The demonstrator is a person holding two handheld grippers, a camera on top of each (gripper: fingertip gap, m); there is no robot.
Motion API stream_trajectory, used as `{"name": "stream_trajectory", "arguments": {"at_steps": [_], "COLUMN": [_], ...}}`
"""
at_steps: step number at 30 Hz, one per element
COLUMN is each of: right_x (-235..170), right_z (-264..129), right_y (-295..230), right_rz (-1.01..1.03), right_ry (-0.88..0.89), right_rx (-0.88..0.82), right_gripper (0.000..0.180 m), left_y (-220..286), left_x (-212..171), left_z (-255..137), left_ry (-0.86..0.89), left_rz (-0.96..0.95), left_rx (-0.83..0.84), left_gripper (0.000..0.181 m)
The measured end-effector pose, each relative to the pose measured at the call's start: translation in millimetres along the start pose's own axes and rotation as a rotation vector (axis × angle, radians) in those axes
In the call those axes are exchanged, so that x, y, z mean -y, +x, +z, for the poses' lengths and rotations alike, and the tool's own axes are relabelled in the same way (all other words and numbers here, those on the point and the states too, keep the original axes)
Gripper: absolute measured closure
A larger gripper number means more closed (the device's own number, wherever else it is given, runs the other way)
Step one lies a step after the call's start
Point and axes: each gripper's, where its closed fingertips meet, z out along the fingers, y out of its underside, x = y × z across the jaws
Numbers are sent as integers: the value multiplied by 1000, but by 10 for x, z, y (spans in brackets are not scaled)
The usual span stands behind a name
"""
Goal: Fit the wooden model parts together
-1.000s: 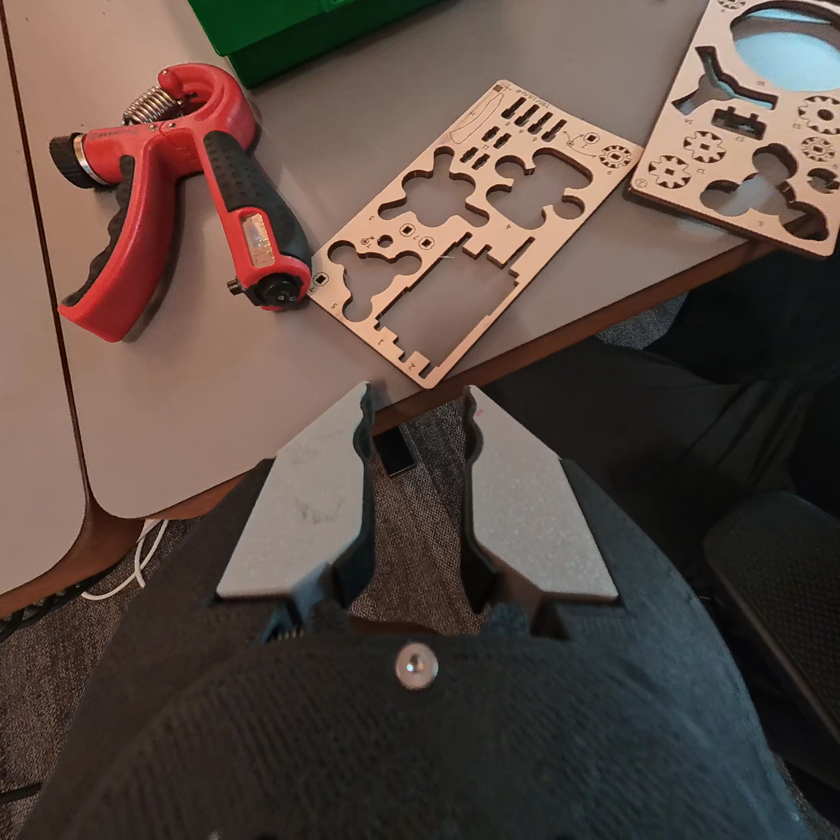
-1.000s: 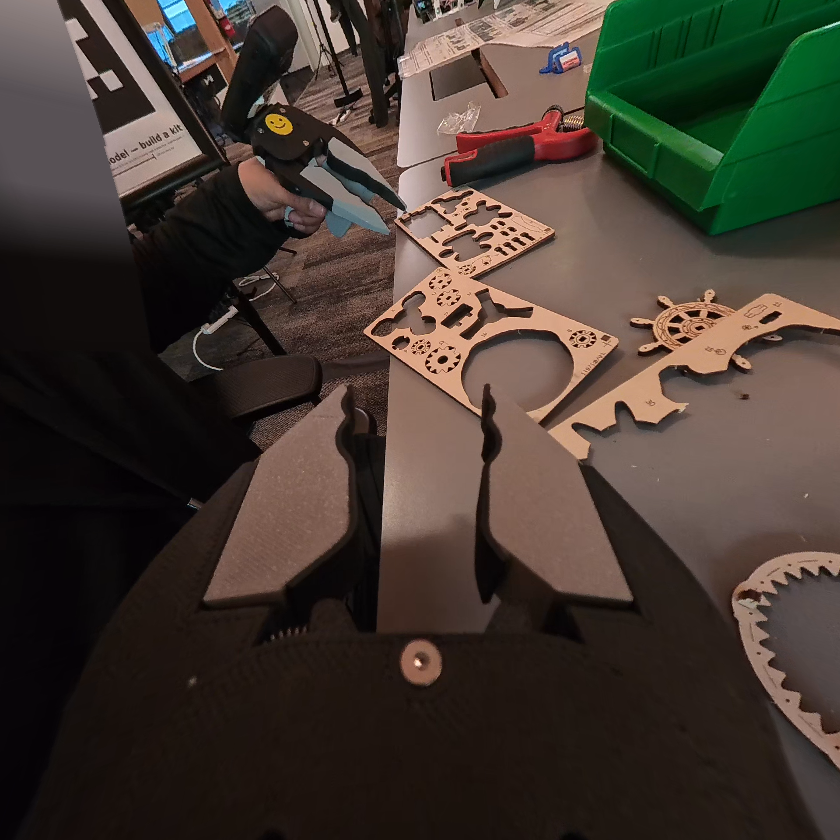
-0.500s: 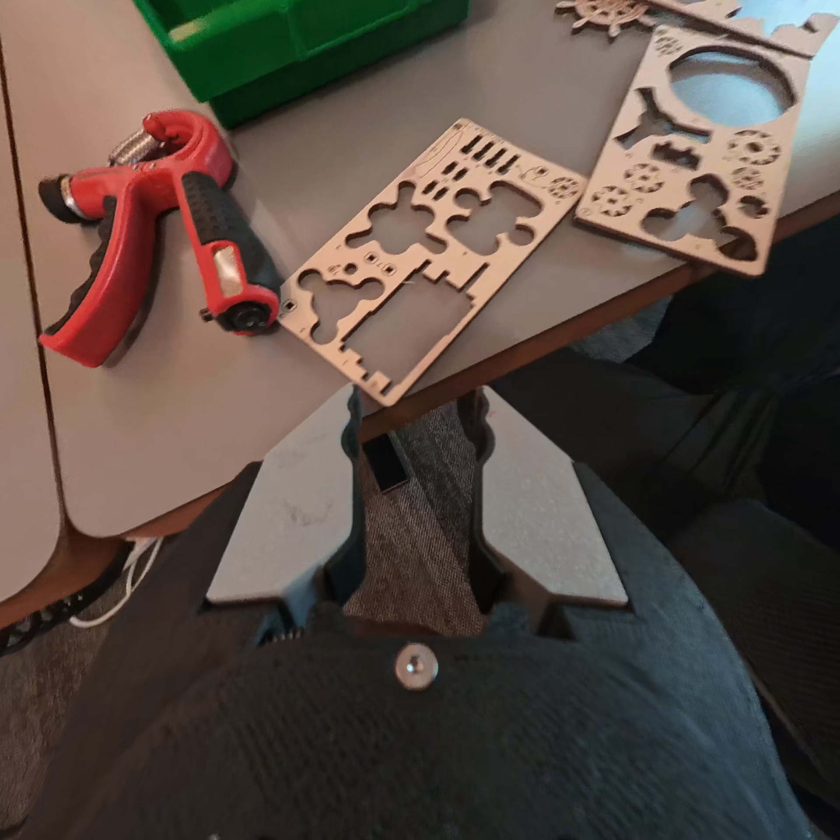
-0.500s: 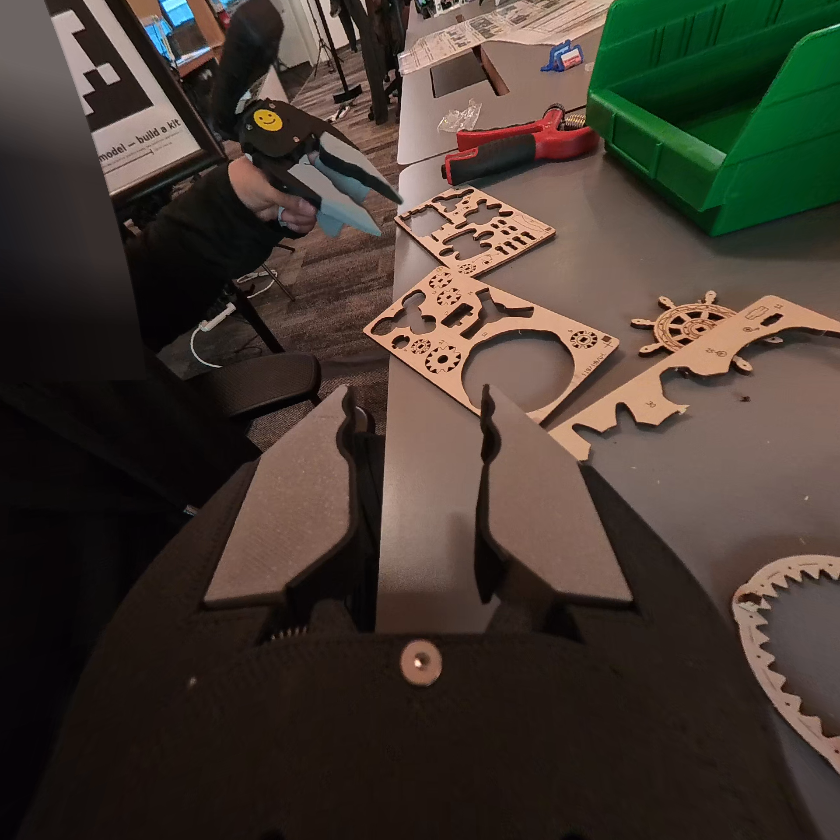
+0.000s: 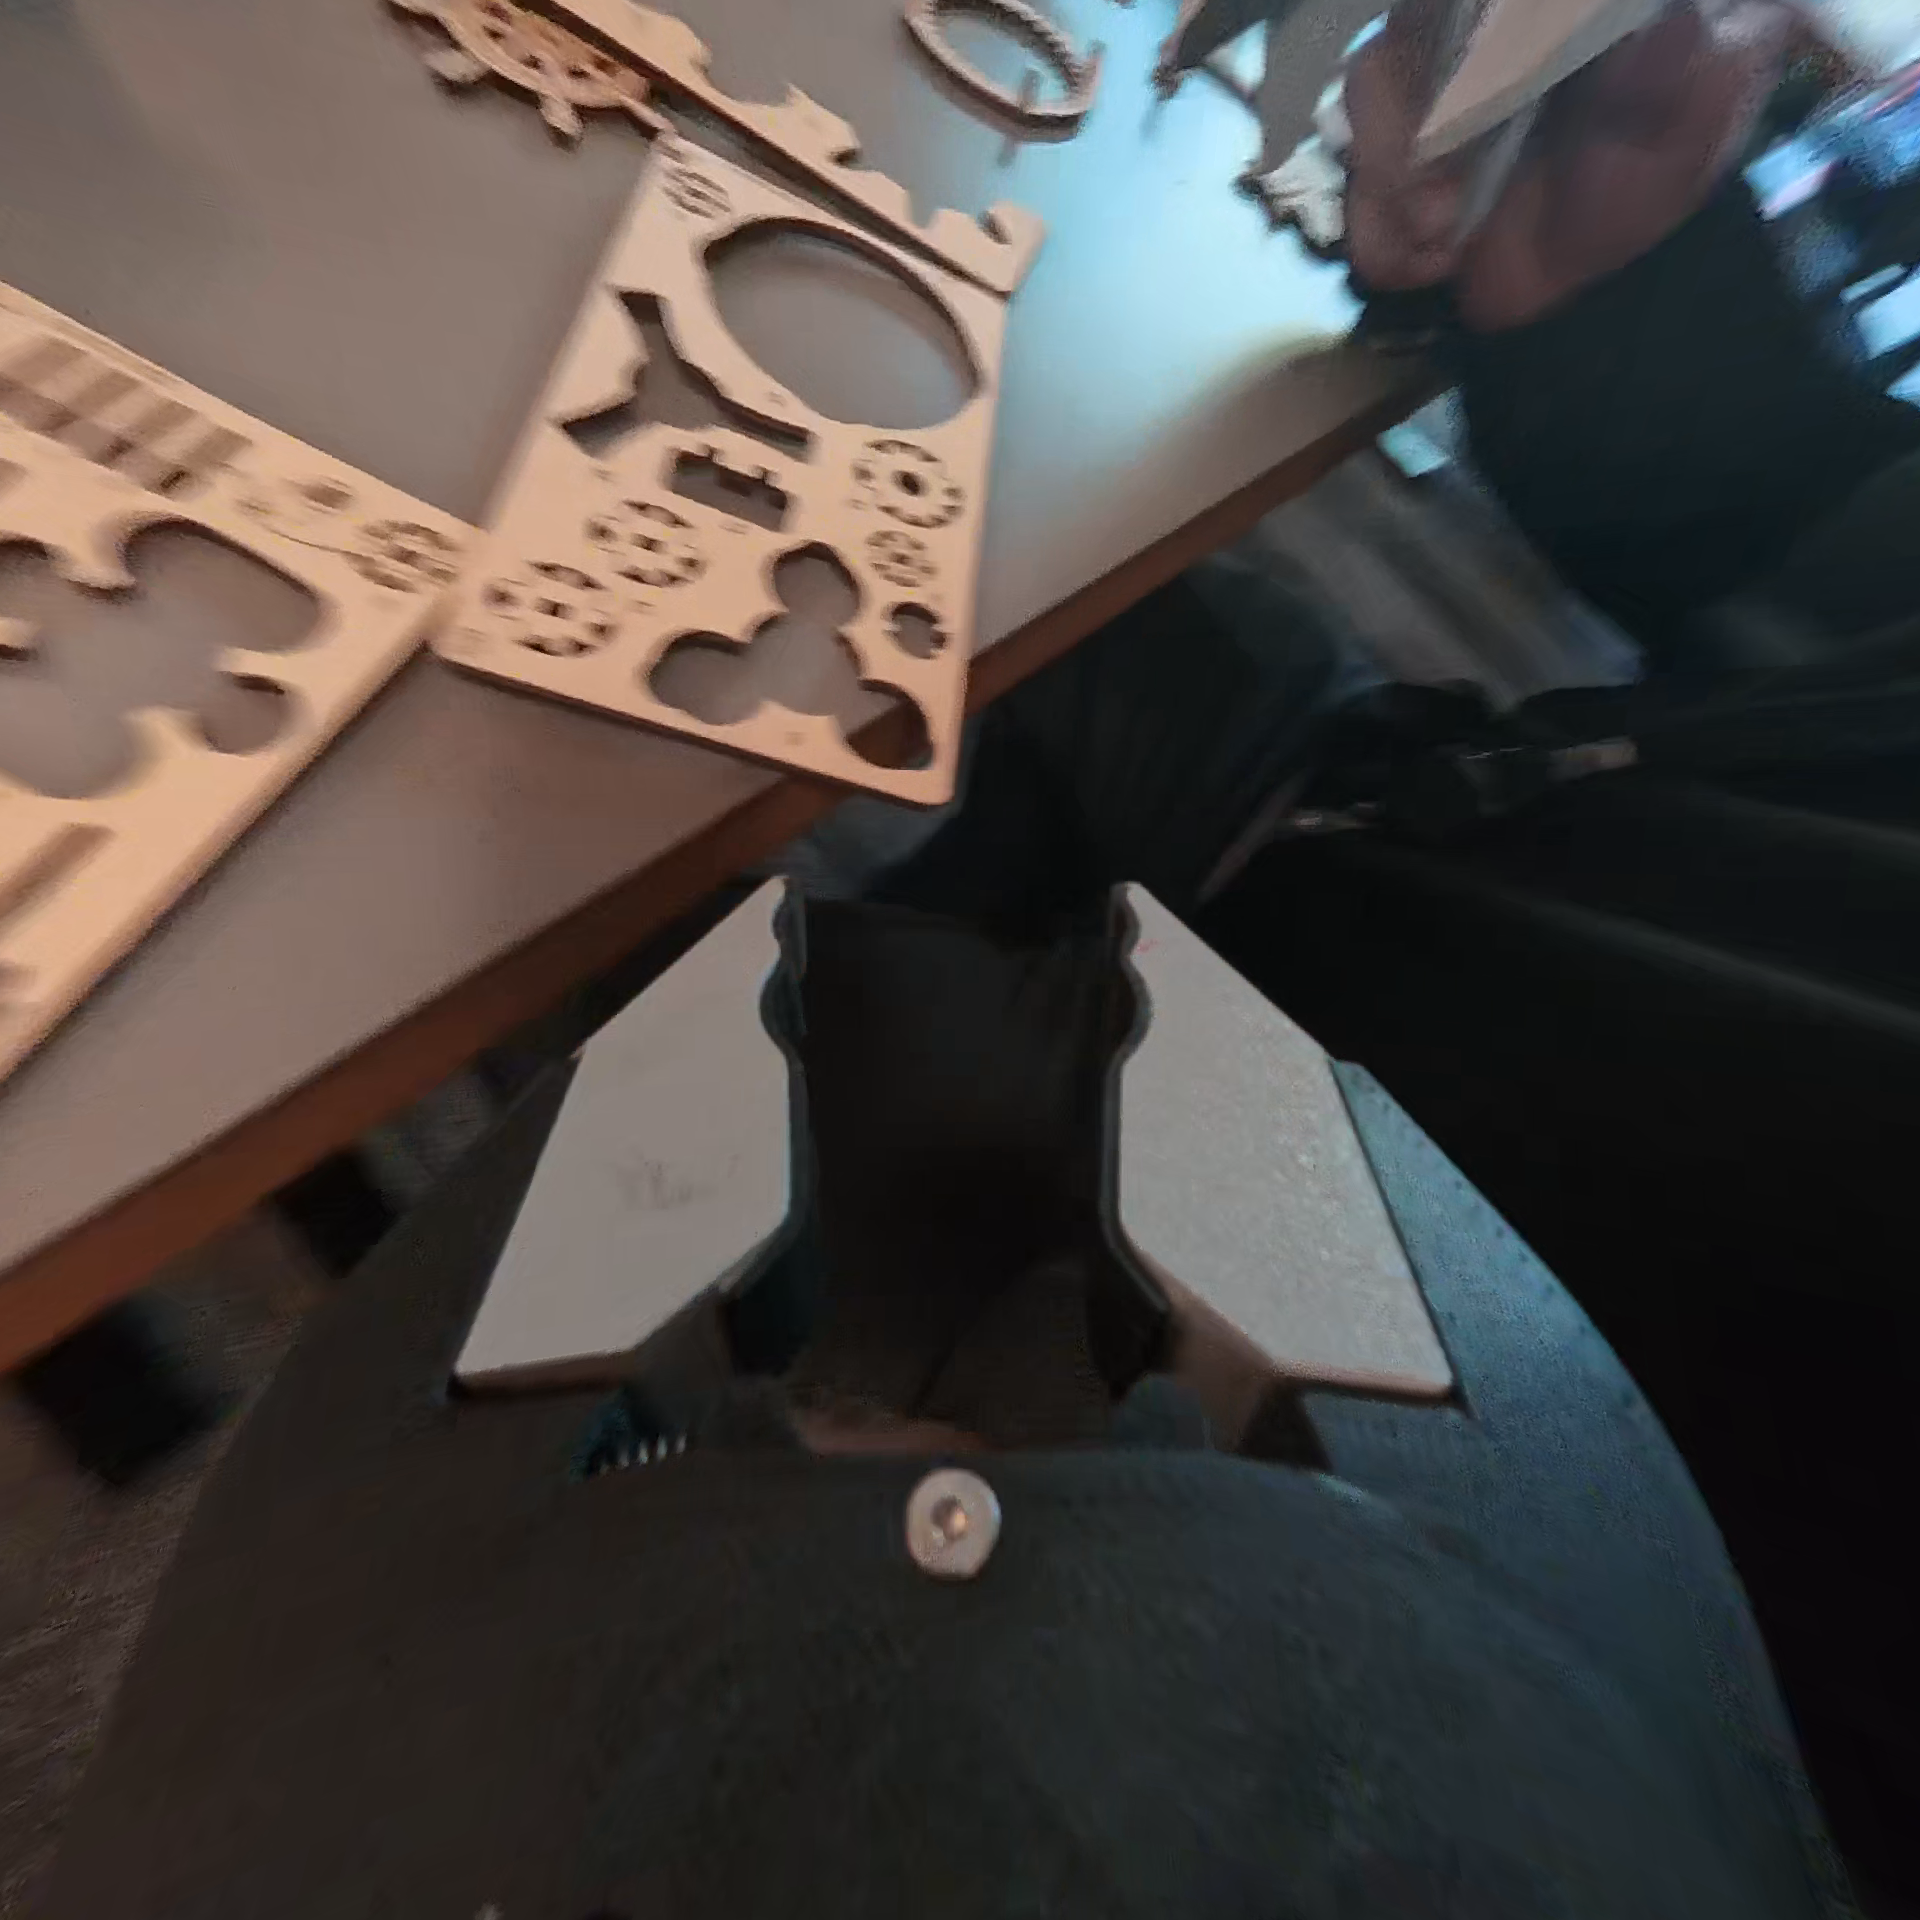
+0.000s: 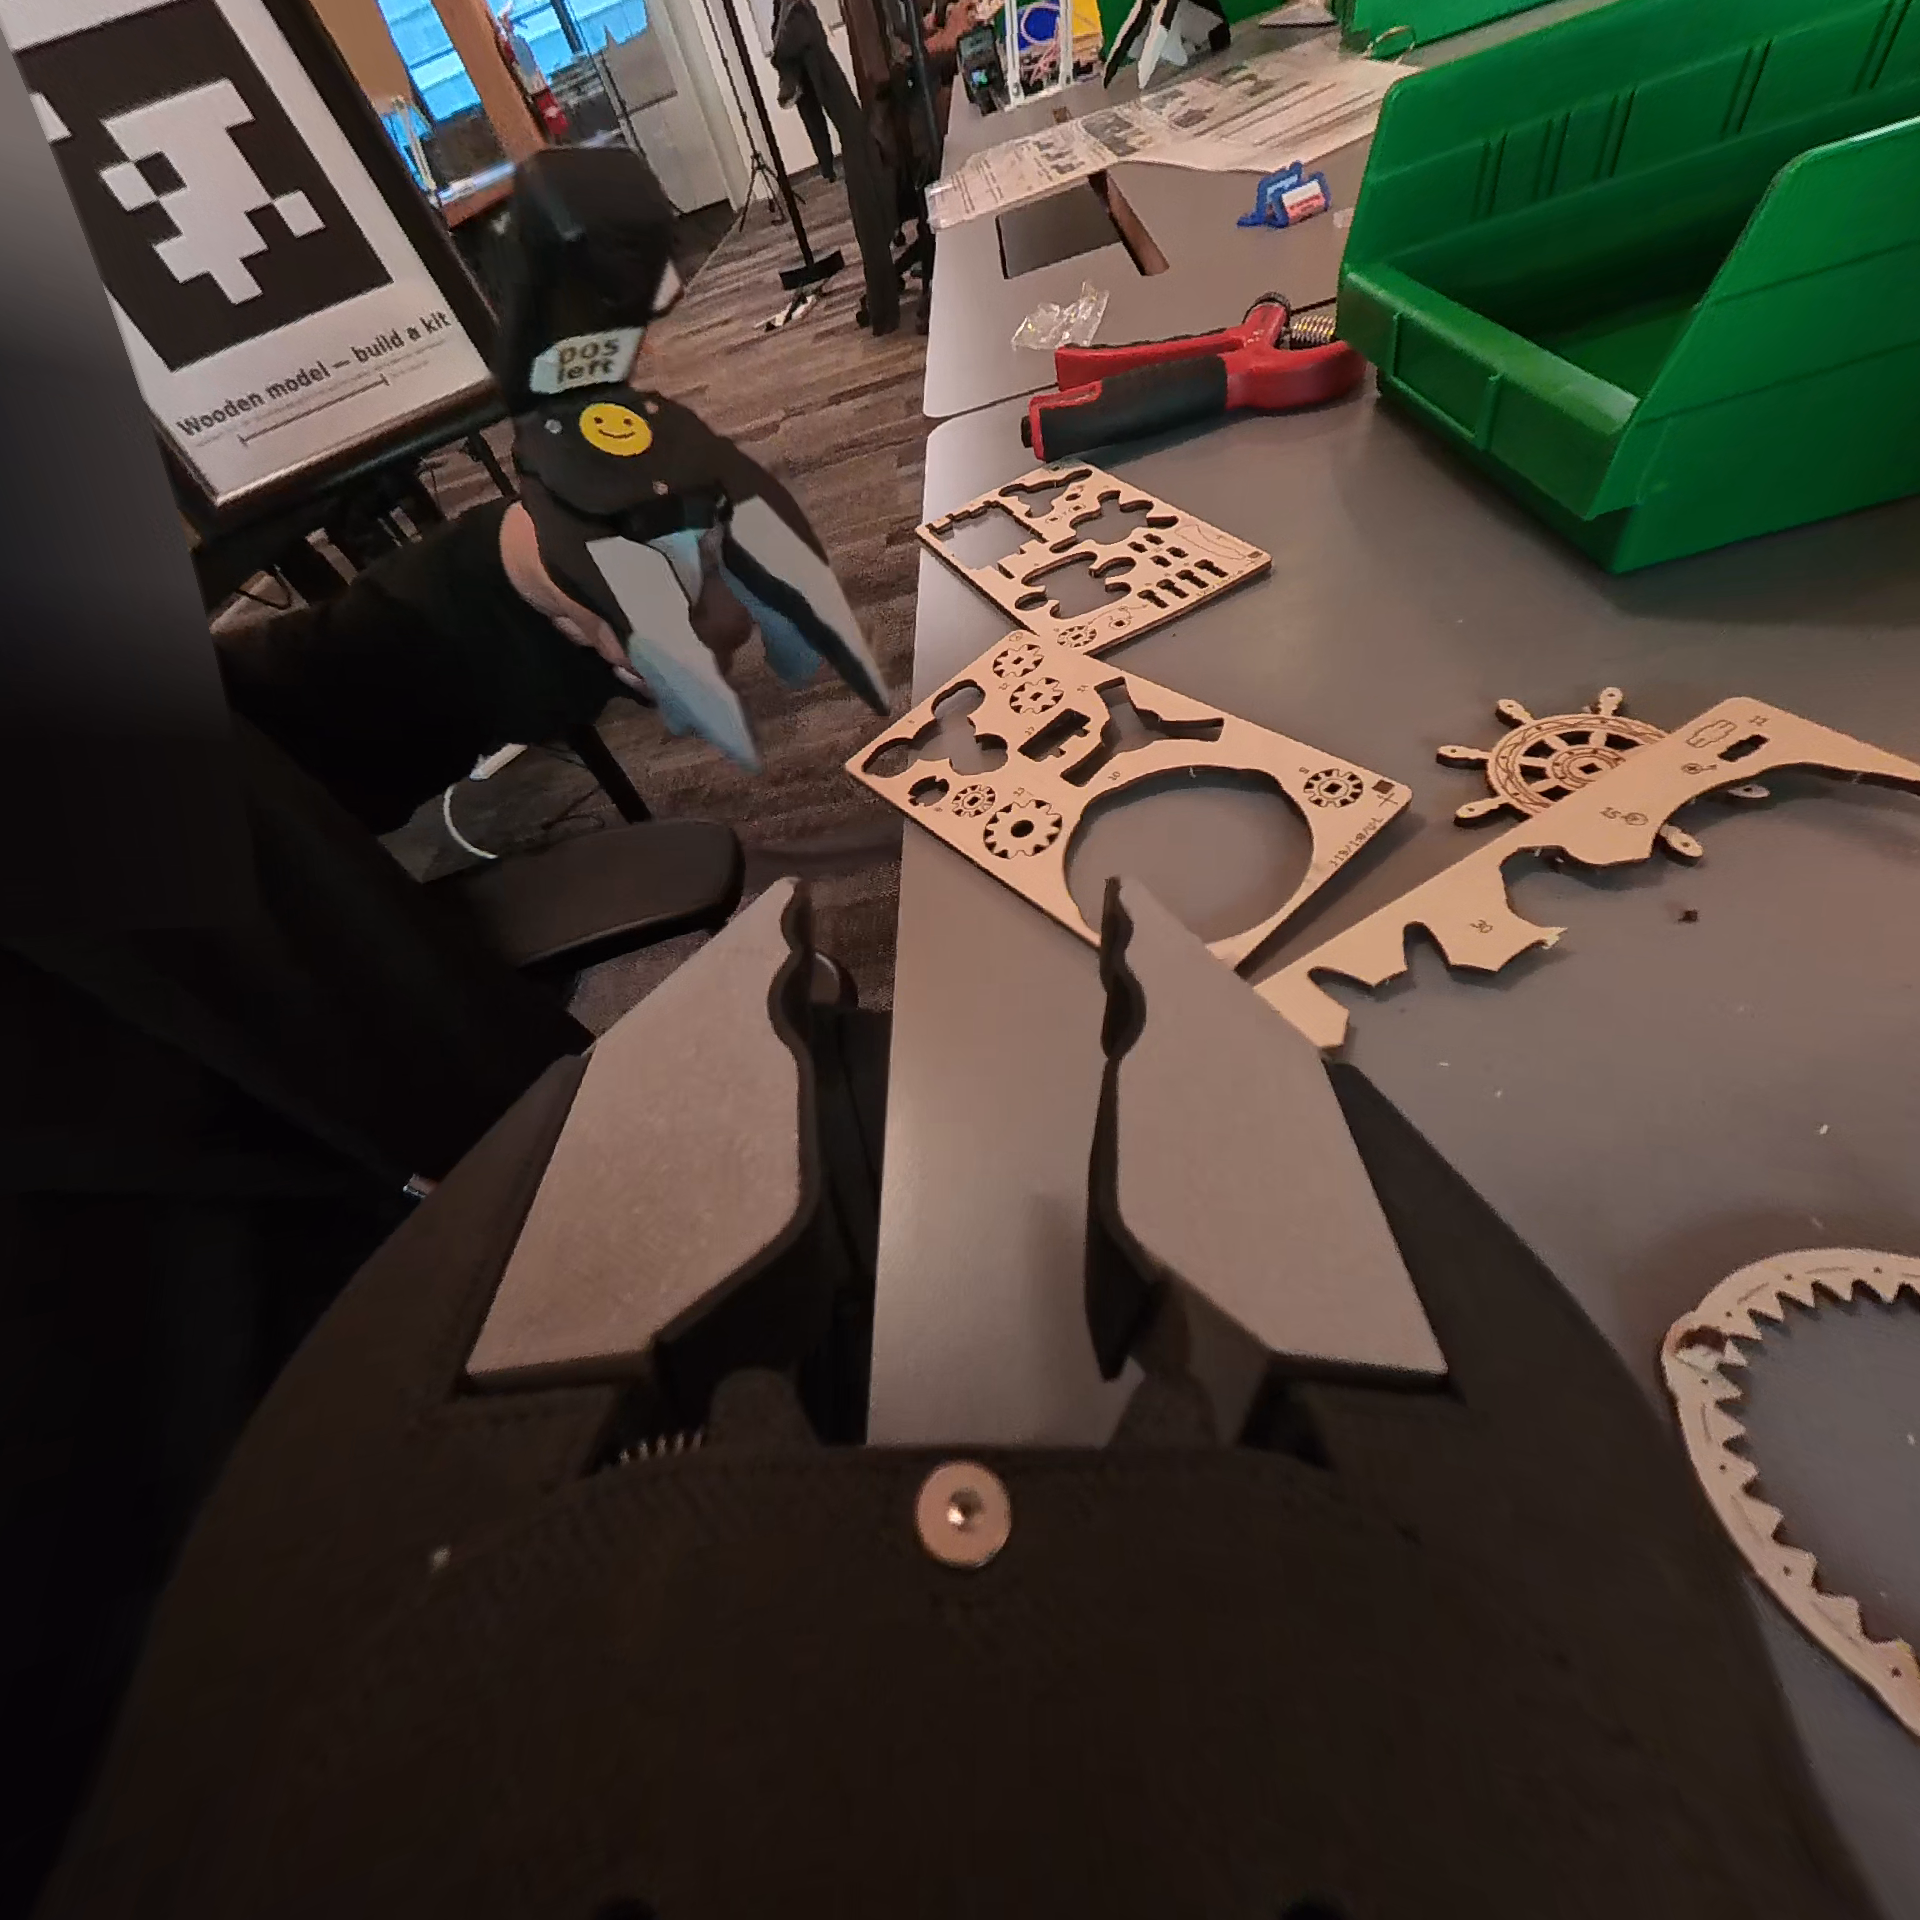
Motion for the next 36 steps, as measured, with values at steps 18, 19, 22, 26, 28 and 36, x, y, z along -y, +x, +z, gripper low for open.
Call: {"name": "stream_trajectory", "arguments": {"at_steps": [18,19,22,26,28,36], "right_x": [28,22,0,-27,-42,-55], "right_z": [-202,-199,-190,-181,-179,-251], "right_y": [-66,-63,-41,-12,6,71], "right_rz": [-47,-46,-45,-32,-28,-45], "right_ry": [7,5,-2,-5,-7,-25], "right_rx": [-26,-25,-28,-24,-26,-65], "right_gripper": [128,128,128,128,128,128], "left_y": [-27,-42,-91,-127,-156,-248], "left_x": [140,158,179,182,184,251], "left_z": [282,272,239,200,172,67], "left_ry": [79,89,99,96,93,106], "left_rz": [-309,-313,-303,-290,-276,-244], "left_rx": [-107,-108,-89,-79,-63,-32], "left_gripper": [159,163,169,171,173,175]}}
